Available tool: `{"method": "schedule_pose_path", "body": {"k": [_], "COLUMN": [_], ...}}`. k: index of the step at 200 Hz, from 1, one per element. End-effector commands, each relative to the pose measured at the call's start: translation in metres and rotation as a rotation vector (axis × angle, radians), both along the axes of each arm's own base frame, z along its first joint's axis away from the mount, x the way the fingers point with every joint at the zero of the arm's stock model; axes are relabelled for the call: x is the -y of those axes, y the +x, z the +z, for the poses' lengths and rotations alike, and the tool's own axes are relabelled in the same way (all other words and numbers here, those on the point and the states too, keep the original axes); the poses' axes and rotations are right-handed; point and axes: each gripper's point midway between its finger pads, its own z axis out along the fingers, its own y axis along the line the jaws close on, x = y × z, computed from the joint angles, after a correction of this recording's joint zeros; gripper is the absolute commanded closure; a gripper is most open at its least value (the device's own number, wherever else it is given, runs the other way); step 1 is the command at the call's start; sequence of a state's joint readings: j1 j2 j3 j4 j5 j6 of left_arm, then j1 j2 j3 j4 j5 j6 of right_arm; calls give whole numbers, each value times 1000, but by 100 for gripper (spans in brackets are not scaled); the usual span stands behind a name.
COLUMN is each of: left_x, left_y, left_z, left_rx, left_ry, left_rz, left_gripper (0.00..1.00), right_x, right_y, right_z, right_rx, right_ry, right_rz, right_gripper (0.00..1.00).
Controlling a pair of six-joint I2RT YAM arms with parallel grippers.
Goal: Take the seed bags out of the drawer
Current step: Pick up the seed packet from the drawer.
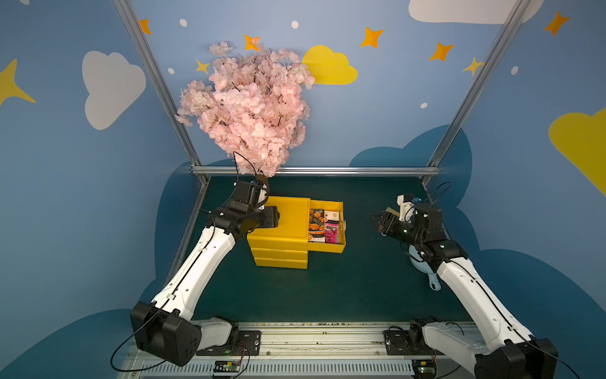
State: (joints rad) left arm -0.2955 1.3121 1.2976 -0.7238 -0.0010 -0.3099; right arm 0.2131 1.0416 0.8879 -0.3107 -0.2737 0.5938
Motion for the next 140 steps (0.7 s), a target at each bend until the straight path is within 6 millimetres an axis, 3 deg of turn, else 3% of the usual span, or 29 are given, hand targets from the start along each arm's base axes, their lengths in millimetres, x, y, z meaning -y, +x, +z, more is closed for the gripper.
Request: {"method": "schedule_pose_path", "body": {"k": [1,8,16,29,33,70,121,140], "left_x": [-10,-9,-9,-9,-9,-9,-8,-7], "left_y": [-16,-16,-15,-15,-15,-15,-13,-12], "left_z": [-37,-38,-38,-38,-38,-38,-38,-38], "left_rx": [-140,-142,-141,-143,-141,-140,-137,-136], "left_ry": [40,39,38,38,39,36,27,21], "left_rz": [19,19,18,18,17,18,19,16], "left_gripper": [33,33,33,33,33,33,33,33], "right_x": [31,28,24,25,25,25,-11,-18], "right_y": [-6,-6,-7,-8,-8,-7,-9,-4], "right_z": [-12,-8,-5,-2,-1,6,50,55], "right_rx": [-60,-31,-7,-10,-14,-83,39,-5], "right_ry": [-46,-36,-29,-40,-43,-16,130,203], "right_rz": [-147,-119,-84,-80,-81,-110,75,85], "right_gripper": [50,50,41,6,2,2,2,2]}}
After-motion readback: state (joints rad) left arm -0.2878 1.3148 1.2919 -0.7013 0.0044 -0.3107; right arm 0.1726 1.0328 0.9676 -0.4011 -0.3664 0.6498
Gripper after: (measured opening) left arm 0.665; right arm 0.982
